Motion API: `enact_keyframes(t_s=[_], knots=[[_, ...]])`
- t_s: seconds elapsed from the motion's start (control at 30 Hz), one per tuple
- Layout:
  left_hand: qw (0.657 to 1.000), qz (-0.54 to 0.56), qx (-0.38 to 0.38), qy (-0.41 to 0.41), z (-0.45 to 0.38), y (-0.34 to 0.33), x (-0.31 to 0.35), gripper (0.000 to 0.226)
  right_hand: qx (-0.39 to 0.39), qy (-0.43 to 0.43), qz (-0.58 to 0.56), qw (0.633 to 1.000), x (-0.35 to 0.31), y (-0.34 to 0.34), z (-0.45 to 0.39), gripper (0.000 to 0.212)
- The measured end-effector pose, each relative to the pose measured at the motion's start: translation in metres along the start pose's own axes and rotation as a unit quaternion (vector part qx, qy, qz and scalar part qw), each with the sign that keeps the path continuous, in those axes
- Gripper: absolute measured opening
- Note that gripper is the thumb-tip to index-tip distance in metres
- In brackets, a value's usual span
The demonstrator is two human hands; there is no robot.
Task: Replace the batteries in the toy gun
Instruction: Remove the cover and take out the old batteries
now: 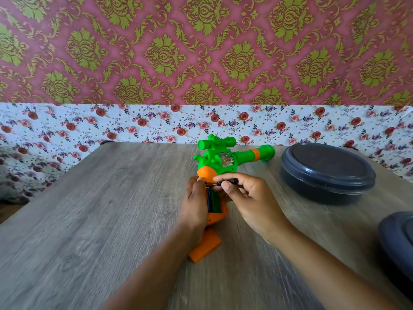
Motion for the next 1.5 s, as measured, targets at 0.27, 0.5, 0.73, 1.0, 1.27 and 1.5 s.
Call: enact_keyframes(t_s=[0.27, 0.5, 0.73, 1.0, 1.27, 1.5], knots=[[0.998, -0.022, -0.051, -0.042, 0.007, -0.002, 0.004, 0.029, 0.050, -0.013, 0.042, 0.998, -0.009, -0.002, -0.016, 0.024], [0.995, -0.056, -0.062, -0.054, 0.010, -0.005, 0.007, 0.023, 0.055, -0.080, -0.037, 0.995, -0.014, 0.005, -0.027, 0.031], [0.998, 0.011, -0.062, 0.008, 0.009, -0.004, 0.008, 0.018, 0.060, -0.113, -0.099, 0.987, -0.013, 0.007, -0.028, 0.031], [0.996, 0.050, -0.058, 0.037, 0.008, -0.004, 0.009, 0.021, 0.039, -0.078, -0.069, 0.994, -0.011, 0.018, -0.017, 0.024], [0.999, 0.003, -0.045, -0.013, 0.008, -0.001, 0.005, 0.018, -0.029, -0.060, -0.021, 0.998, 0.000, 0.000, 0.007, 0.004], [1.000, 0.005, -0.023, 0.006, 0.004, -0.003, 0.001, 0.022, 0.049, -0.046, 0.012, 0.998, -0.008, 0.020, 0.008, 0.013]])
Point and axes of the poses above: each hand's wrist, its own z-axis away from the middle knuckle, its own y-axis out of the back of the hand, x = y × z, the point moved 1 cm from there along -z, towards the middle knuckle, and after that the axes turned 10 degrees about z, right-handed, at the moved point
